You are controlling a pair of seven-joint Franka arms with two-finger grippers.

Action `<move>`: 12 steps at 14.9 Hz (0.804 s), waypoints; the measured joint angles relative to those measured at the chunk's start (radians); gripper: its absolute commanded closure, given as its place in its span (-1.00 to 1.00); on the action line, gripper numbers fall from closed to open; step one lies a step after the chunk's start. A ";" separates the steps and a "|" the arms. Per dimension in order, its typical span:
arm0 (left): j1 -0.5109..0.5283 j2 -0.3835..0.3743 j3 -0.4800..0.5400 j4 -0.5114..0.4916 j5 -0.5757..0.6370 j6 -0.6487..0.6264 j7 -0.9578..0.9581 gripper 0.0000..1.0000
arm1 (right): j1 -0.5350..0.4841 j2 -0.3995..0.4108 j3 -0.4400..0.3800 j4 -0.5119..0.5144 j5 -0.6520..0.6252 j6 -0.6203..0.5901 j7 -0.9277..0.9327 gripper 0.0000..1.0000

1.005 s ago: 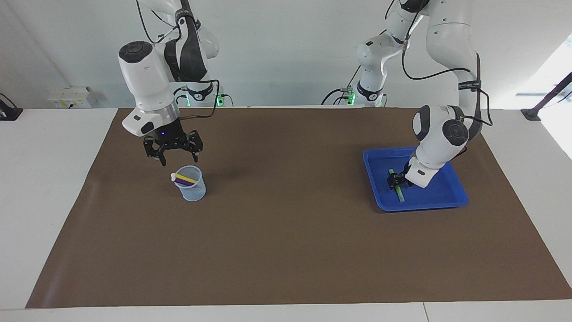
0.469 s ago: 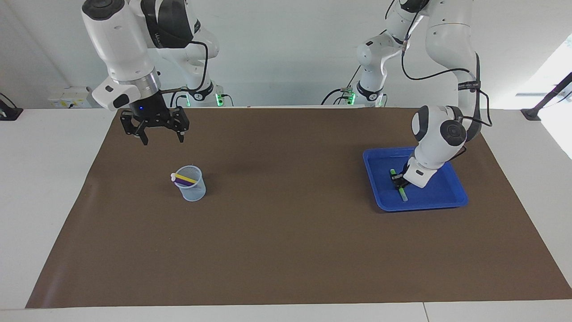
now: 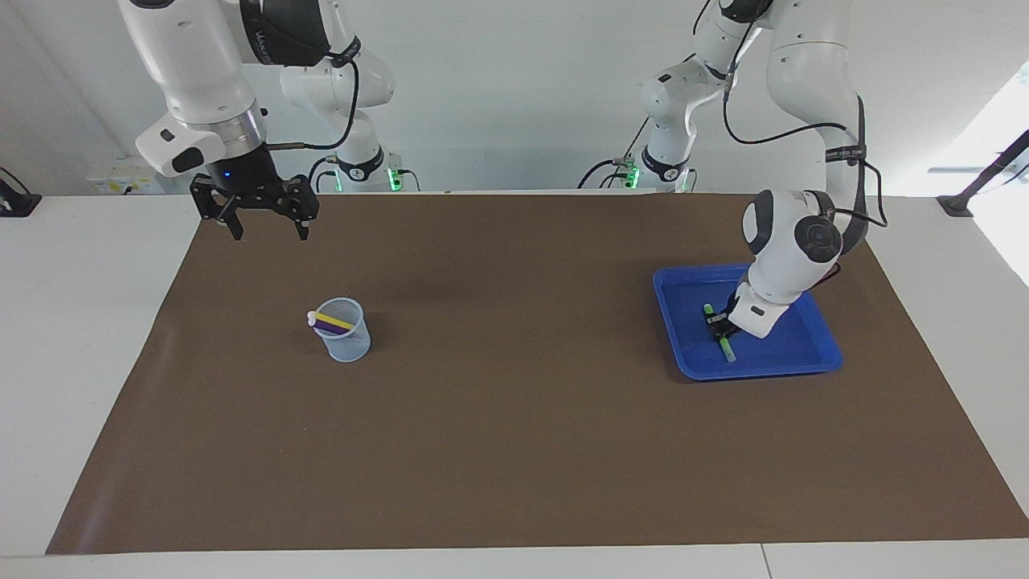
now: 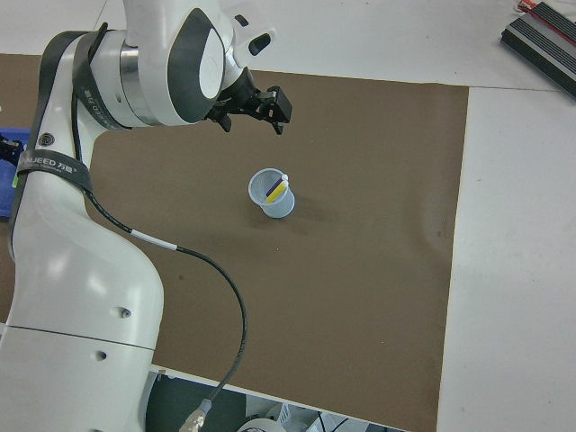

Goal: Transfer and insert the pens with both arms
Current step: 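Grasp the green pen in the tray with the left gripper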

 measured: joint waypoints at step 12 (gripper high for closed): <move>0.006 -0.043 -0.006 0.333 -0.264 -0.478 -0.249 1.00 | 0.001 -0.013 0.000 -0.010 0.001 -0.022 0.003 -1.00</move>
